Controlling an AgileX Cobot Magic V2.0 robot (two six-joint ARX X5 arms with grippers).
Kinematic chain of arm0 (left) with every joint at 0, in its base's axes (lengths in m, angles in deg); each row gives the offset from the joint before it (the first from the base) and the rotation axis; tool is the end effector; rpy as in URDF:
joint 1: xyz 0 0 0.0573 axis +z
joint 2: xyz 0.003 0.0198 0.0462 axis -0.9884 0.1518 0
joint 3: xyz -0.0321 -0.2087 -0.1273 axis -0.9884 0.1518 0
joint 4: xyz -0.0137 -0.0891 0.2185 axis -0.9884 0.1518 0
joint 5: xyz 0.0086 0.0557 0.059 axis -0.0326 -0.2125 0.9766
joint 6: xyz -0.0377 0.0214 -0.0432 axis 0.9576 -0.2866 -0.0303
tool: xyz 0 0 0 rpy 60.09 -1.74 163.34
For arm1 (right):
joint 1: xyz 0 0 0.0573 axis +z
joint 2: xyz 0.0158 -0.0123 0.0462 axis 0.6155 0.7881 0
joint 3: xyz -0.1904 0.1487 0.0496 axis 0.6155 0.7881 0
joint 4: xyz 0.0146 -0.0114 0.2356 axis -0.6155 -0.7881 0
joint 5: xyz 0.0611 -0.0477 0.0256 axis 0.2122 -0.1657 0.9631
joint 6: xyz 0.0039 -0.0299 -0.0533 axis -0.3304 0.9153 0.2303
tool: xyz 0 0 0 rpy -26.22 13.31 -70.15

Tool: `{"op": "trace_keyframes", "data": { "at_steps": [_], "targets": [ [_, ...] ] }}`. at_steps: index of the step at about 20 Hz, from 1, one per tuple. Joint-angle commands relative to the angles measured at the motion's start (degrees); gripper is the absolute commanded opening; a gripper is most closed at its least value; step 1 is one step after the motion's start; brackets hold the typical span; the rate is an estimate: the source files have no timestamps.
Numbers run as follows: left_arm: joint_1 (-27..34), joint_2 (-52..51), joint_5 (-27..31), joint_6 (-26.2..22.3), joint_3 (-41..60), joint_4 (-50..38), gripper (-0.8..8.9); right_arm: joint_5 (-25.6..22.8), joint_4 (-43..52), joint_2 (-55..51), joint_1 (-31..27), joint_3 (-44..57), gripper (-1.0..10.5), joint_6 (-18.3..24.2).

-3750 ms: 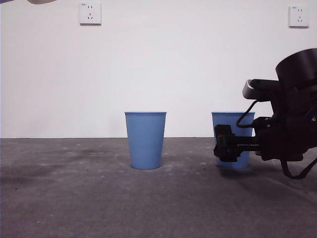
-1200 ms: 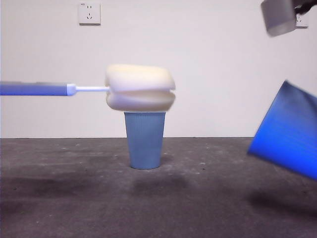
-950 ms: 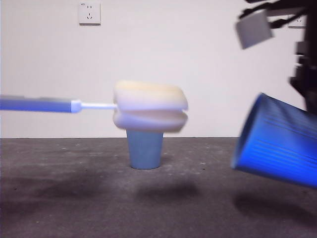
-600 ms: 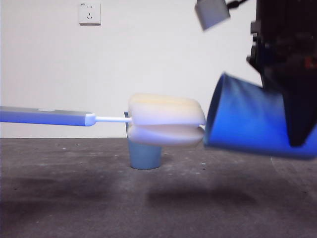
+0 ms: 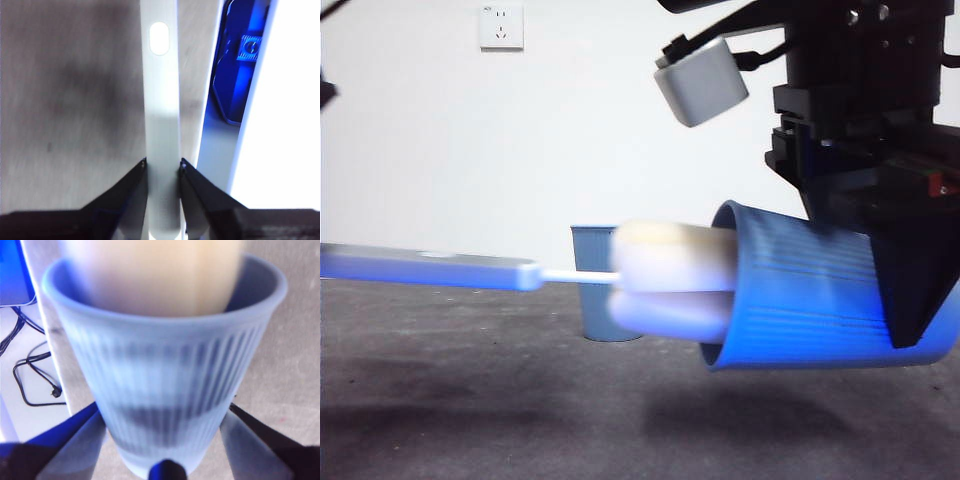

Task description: Pick up the cup brush,pick up the cup,insert the brush into the cup,clean the cup,put the cup brush back,put the cup back to the fixed position on the table

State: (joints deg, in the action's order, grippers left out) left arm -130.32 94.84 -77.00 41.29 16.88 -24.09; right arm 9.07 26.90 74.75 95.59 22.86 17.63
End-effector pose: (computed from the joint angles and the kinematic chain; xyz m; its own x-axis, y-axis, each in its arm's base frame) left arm 0.1174 -0.1299 0.2226 0.2309 -0.1362 -0.9634 0.9595 0.1960 0.2023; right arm 0.1427 0.1962 0.1946 0.3498 -0.1517 -0.9245 -0.9367 -0.0705 -0.3429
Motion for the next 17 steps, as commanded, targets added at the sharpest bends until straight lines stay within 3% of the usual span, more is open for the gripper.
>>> {"op": "trace_keyframes", "data": {
  "at_steps": [1, 8, 17],
  "targets": [
    [-0.63, 2.34, -1.25, 1.22, 0.48, -2.4, -0.09, -0.39, 0.66, 0.52, 0.66, -0.37, -0.2, 0.42],
    [-1.03, 8.52, -2.67, 4.17, 0.48, -11.17, -0.09, -0.46, 4.11, 0.52, 4.85, -0.42, -0.2, -0.17],
    [-3.15, 8.9, -3.74, 6.6, 0.48, -12.04, -0.09, -0.68, 8.41, 0.55, 8.81, -0.42, -0.2, -1.25]
  ]
}}
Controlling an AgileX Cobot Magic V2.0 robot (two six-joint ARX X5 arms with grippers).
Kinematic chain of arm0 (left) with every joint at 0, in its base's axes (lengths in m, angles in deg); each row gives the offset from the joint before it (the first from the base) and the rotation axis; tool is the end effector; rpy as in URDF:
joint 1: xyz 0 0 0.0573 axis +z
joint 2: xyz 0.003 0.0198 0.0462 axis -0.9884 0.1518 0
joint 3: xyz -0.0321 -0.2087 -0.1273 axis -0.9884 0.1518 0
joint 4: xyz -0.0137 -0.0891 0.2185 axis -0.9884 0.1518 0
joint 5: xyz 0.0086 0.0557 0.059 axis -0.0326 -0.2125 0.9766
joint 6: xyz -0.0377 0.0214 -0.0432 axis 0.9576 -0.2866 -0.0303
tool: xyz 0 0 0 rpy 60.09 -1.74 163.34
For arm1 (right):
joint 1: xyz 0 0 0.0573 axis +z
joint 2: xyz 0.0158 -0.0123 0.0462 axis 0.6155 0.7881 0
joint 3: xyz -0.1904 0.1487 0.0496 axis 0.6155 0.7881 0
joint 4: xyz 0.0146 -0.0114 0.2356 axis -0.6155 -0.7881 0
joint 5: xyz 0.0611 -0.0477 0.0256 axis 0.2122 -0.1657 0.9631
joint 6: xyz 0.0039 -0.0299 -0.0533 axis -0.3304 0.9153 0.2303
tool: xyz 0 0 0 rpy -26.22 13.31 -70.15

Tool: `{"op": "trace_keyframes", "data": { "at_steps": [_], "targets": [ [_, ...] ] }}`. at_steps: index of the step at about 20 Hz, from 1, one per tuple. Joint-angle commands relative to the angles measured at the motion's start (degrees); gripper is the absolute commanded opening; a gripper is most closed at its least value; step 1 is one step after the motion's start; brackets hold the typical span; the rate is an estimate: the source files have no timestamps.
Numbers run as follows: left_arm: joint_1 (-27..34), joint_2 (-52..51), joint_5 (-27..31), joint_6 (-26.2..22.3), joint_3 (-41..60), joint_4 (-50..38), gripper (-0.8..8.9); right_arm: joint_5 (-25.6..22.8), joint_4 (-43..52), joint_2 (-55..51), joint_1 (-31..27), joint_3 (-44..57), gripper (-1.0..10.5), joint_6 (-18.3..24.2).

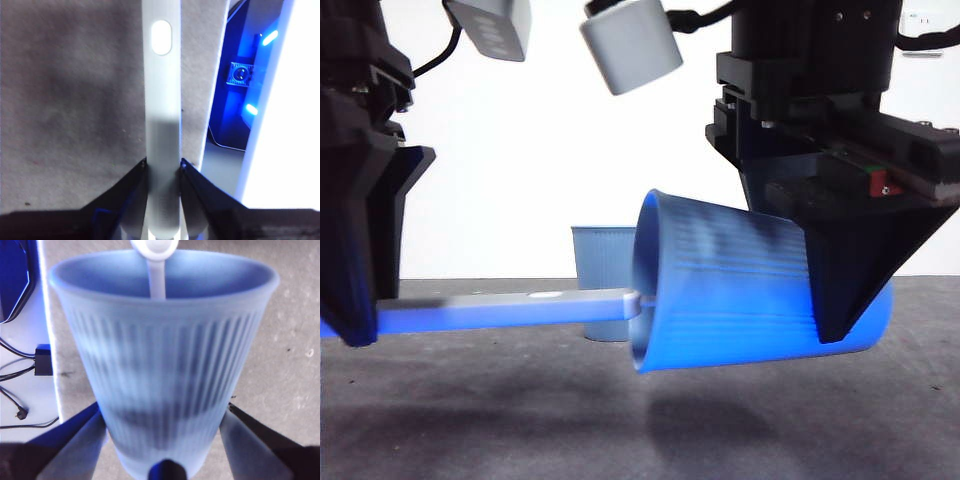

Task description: Pick up the cup brush,pick up the cup,insert the brush into the cup,clean the cup,put the cup brush back,put the cup back to the fixed position on the table

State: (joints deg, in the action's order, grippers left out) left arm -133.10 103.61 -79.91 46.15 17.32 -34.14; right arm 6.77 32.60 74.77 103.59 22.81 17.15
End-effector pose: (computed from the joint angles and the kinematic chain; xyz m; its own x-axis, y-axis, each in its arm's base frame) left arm 0.1303 -0.1634 0.1991 0.1934 -0.1903 -0.9625 0.9627 0.2258 0.1488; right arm 0.1197 0.2231 0.1966 0.4381 -0.0353 -0.8983 -0.8898 -0.1591 -0.4277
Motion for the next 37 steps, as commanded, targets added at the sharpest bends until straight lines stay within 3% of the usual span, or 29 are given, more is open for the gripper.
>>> {"op": "trace_keyframes", "data": {
  "at_steps": [1, 5, 16, 22, 29, 32, 37],
  "targets": [
    [-0.31, 0.09, -0.39, 1.84, 0.04, -0.52, -0.09, 1.4, 2.4, 0.52, 0.79, -0.37, -0.2, -1.31],
    [1.42, -1.97, 2.58, 2.34, 0.04, 5.25, -0.09, -0.02, 0.79, 0.52, 0.77, -0.37, -0.2, -2.12],
    [8.66, -17.05, 2.51, 2.62, 0.04, 16.48, -0.09, -0.04, 1.42, 0.52, 0.77, -0.37, -0.2, -2.56],
    [8.66, -15.76, -1.46, 2.01, 0.04, 11.65, -0.09, 0.0, 2.86, 0.52, 0.79, -0.37, -0.2, -2.56],
    [8.61, -5.77, -2.78, 1.6, 0.04, 2.01, -0.09, 0.42, 3.78, 0.52, 0.77, -0.37, -0.2, -2.56],
    [8.2, -1.92, -7.08, 1.64, 0.04, -2.62, -0.09, 1.11, 4.85, 0.52, 0.77, -0.37, -0.2, -2.54],
    [7.02, -0.07, -6.54, 2.29, 0.04, -0.11, -0.09, 1.05, 4.46, 0.52, 0.74, -0.37, -0.2, -2.56]
  ]
}}
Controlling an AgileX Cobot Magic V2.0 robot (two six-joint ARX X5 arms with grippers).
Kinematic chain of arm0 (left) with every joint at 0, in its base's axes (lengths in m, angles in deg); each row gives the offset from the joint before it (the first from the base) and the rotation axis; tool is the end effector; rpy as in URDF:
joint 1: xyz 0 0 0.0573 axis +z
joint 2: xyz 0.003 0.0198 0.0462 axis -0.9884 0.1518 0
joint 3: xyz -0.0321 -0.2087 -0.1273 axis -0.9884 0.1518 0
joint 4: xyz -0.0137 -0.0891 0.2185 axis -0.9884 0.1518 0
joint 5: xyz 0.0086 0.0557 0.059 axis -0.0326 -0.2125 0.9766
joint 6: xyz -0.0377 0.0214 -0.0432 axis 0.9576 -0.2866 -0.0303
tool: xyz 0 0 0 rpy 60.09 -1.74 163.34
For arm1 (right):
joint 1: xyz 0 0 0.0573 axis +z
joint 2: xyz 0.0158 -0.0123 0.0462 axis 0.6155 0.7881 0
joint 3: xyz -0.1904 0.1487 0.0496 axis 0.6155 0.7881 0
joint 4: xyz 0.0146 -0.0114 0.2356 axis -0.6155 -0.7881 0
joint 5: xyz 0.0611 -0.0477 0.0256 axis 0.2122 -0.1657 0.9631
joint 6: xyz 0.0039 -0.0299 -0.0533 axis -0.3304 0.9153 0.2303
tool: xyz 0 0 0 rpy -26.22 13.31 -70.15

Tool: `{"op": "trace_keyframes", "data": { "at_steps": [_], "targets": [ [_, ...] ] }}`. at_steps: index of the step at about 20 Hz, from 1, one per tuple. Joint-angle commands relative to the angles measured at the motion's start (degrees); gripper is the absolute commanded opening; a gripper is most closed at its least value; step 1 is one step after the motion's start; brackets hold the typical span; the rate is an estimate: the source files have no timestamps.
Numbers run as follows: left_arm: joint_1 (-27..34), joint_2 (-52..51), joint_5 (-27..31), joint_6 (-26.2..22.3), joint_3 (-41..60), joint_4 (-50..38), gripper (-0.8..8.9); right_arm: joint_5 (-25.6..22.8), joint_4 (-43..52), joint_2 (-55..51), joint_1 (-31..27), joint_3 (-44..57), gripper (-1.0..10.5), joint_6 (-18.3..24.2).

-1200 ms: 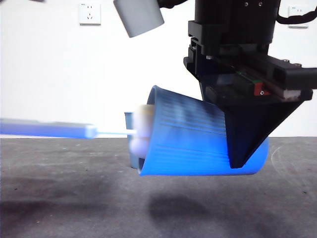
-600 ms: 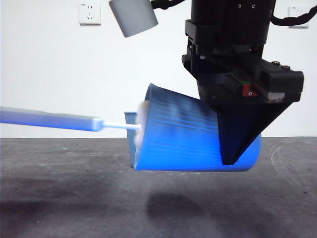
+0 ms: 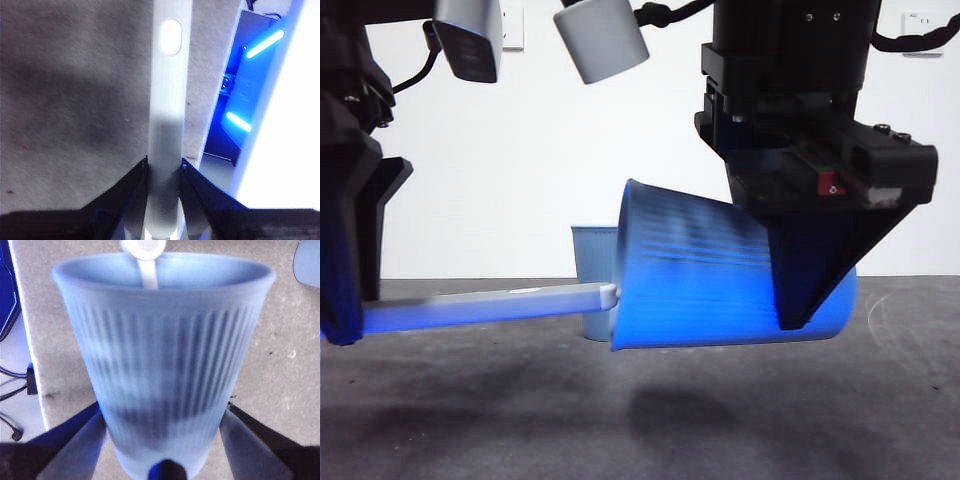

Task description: Pick up the cup brush,pick up the cup,insert the brush into the cup,clean the cup,put the cup brush back,put the cup back to the fixed position on the table

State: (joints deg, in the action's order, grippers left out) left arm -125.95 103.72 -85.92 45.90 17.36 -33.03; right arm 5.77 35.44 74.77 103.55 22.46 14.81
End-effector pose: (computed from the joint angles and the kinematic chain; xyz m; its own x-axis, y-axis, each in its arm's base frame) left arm 0.1452 -0.1476 0.1981 0.1265 -0.2240 -0.9664 0.9461 0.3200 0.0496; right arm 0.1229 0.2282 0.1994 0.4724 0.0017 -0.8814 -0.8773 -0.0954 -0.4704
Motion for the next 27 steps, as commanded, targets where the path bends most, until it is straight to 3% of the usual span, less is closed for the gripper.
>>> {"op": "trace_keyframes", "data": {
  "at_steps": [1, 16, 20, 23, 27],
  "targets": [
    [-0.04, -0.72, 0.79, 2.54, 0.0, 0.39, -0.08, 2.03, 1.36, 0.52, 0.77, -0.02, -0.2, -0.22],
    [7.72, -23.82, 7.04, 5.27, 0.0, 19.15, -0.09, 1.79, 0.85, 0.52, 0.77, -0.02, -0.2, -1.29],
    [8.0, -24.81, 6.29, 5.25, 0.0, 16.74, -0.09, 1.79, 2.12, 0.5, 0.77, -0.02, -0.2, -1.31],
    [7.96, -21.64, 1.44, 5.27, 0.0, 13.44, -0.09, 1.79, 2.51, 0.5, 0.77, -0.02, -0.2, -1.36],
    [7.04, -14.82, -0.48, 5.73, 0.0, 6.1, -0.09, 1.81, 3.23, 0.5, 0.77, -0.02, -0.2, -1.99]
  ]
}}
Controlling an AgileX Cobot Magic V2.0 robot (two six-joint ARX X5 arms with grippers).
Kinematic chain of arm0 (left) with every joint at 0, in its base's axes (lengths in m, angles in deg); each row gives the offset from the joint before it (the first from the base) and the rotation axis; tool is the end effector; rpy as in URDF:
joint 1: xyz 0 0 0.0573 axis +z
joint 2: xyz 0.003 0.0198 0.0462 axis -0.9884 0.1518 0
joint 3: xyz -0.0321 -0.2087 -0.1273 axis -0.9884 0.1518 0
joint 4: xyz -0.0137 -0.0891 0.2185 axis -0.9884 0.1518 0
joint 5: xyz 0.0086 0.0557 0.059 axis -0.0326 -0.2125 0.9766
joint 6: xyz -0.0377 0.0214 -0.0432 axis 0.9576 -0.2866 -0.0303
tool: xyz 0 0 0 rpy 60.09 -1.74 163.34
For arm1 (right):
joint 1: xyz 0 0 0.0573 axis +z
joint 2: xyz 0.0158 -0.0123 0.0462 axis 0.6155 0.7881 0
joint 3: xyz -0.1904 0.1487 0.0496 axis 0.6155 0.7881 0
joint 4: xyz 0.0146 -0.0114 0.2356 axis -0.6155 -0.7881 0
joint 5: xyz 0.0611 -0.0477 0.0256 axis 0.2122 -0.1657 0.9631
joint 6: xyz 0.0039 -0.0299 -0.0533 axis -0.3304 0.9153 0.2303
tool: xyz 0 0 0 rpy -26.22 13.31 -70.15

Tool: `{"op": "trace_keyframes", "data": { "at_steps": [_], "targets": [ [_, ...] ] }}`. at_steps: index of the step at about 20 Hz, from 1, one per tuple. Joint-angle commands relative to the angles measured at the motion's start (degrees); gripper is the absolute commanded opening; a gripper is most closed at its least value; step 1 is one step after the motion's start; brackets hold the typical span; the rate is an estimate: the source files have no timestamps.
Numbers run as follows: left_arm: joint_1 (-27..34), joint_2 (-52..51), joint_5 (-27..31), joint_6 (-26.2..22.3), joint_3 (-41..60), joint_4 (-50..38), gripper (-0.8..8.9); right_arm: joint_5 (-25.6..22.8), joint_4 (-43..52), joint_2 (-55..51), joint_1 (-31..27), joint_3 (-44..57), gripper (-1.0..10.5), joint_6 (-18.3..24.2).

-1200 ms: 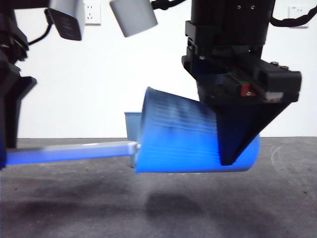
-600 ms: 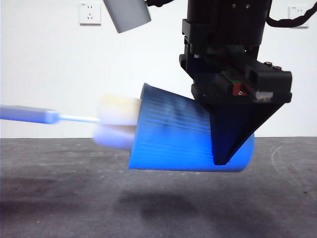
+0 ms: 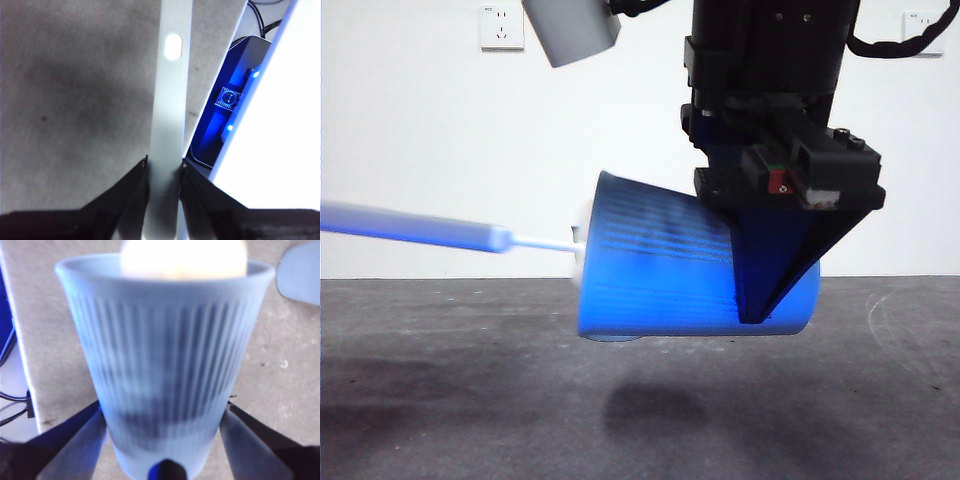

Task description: Pick up the cup brush,pick up the cup,insert the brush into the cup,clean the cup,put the cup brush back,put the cup back to the fixed position on the table

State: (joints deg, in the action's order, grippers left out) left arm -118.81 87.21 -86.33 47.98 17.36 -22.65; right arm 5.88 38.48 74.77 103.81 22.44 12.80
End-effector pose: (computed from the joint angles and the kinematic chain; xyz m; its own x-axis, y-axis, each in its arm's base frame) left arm 0.1208 -0.0968 0.2388 0.2295 -0.2741 -0.9339 0.8797 0.4690 0.0786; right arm 0.1241 0.2338 0.2008 0.4900 0.0474 -0.8704 -0.8697 -0.0410 -0.4919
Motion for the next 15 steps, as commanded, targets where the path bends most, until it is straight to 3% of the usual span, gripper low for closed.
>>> {"op": "trace_keyframes", "data": {
  "at_steps": [1, 10, 15],
  "targets": [
    [-0.28, 3.15, -0.48, 3.63, 0.0, -5.46, -0.09, 1.7, 0.26, 0.5, 0.5, 0.0, -0.2, -0.28],
    [-0.28, 6.67, -1.95, 4.87, 0.0, -6.78, -0.09, 1.68, 2.99, 0.5, 0.5, 0.0, -0.2, -0.77],
    [1.97, 0.76, 1.44, 5.84, 0.0, -2.23, -0.09, -0.55, -0.28, 0.35, 0.0, 0.0, -0.2, -6.25]
  ]
}}
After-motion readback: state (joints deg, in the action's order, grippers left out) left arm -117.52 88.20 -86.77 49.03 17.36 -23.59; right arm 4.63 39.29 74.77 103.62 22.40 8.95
